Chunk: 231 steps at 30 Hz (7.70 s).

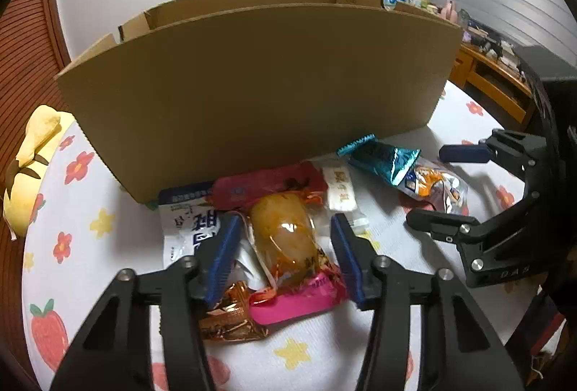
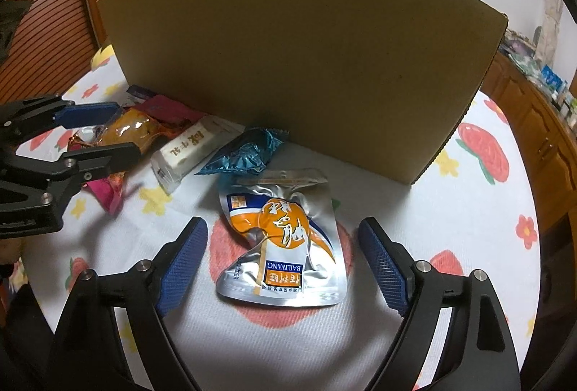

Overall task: Organize snacks
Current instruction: 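Grasp the pink-wrapped pastry with the left tool while the right tool reaches the silver pouch, then close the right tool on the silver orange-printed pouch and lift it, then carry the pink pastry and silver pouch over the box with both tools, then open both tools to drop the pastry and silver pouch into the box, then withdraw both tools from the box toward the remaining snacks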

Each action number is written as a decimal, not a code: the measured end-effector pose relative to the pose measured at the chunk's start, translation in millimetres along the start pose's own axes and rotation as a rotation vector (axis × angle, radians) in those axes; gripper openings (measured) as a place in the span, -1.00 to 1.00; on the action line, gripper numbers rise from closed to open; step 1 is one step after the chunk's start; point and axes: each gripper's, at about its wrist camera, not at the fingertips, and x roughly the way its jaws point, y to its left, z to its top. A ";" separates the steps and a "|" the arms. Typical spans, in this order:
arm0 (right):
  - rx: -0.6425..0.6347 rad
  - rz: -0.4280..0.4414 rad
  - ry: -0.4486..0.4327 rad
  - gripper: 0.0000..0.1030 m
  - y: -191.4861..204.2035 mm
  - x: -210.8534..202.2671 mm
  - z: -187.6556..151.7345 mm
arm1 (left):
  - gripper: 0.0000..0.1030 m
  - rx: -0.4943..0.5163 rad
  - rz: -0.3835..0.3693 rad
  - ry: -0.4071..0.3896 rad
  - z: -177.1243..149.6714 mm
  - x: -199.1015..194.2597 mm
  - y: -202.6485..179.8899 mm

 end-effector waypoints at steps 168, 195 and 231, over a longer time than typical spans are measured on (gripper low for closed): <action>0.043 0.048 -0.247 0.10 -57.7 -42.7 123.1 | -0.21 -0.020 -0.016 -0.205 128.6 -17.9 45.9; 0.089 0.008 -0.224 0.55 -60.5 -37.5 121.9 | -0.17 -0.002 -0.009 -0.162 134.9 -1.2 40.6; 0.073 0.004 -0.303 0.65 -0.6 -108.1 74.0 | 0.15 -0.001 -0.029 -0.218 63.3 -81.1 29.7</action>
